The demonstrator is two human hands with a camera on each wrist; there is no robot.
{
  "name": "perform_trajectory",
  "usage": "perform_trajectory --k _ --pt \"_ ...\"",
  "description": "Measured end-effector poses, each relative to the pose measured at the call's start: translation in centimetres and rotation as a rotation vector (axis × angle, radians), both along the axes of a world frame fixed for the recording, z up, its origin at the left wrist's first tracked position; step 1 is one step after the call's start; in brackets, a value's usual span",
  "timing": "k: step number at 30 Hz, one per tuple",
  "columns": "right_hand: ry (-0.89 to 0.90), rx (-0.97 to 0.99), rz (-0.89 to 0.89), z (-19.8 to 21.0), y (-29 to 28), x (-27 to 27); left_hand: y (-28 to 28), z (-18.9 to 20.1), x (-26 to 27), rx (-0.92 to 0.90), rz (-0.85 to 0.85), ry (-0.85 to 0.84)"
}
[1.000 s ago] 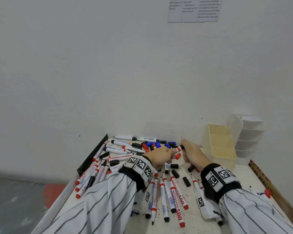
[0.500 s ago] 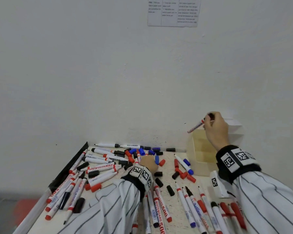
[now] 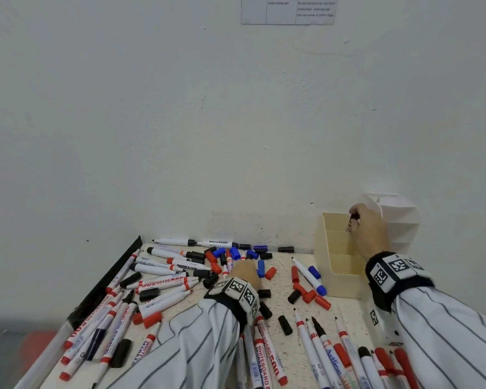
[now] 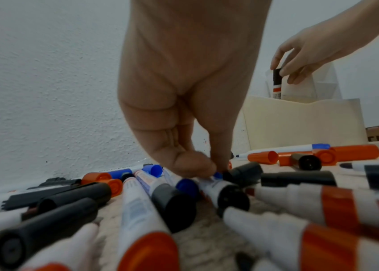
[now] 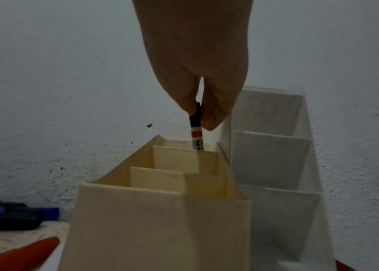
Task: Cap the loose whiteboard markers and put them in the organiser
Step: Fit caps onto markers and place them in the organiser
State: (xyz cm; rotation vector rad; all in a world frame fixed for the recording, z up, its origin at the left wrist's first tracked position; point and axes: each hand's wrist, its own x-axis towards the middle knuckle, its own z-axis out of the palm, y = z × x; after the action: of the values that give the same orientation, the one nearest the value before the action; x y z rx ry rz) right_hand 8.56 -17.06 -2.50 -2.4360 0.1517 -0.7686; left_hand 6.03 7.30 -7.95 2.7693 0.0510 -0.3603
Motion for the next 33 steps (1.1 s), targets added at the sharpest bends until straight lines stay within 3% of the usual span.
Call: perform_trajectory --k 9,14,18,21,25,29,33 --pt "0.334 0.038 -0.073 -0.8 1.3 0.2 0.7 0.6 -0.1 0.074 0.018 -0.017" --pt "0.165 -0.024 -0.086 -0.2 2.6 -0.8 0.6 0.7 -0.4 0.046 0.015 -0.033" --pt "0.096 -0.106 0.031 0.2 4.6 -1.5 1.3 1.0 -0.5 -0.051 0.100 -0.005" --pt "0.245 -0.089 0.280 -0.1 6.9 -1.9 2.2 1.7 -0.6 -0.103 0.153 -0.021" --pt "0.730 -0.224 0.603 -1.5 10.3 -2.9 4.0 2.3 -1.0 -0.200 0.206 -0.034" --pt "0.929 -0.349 0.572 -3.7 12.5 -3.8 6.0 2.8 -1.7 -0.308 0.236 -0.018" --pt "0.923 -0.449 0.509 -5.0 13.4 -4.2 7.3 3.1 -2.4 -0.383 0.212 0.006"
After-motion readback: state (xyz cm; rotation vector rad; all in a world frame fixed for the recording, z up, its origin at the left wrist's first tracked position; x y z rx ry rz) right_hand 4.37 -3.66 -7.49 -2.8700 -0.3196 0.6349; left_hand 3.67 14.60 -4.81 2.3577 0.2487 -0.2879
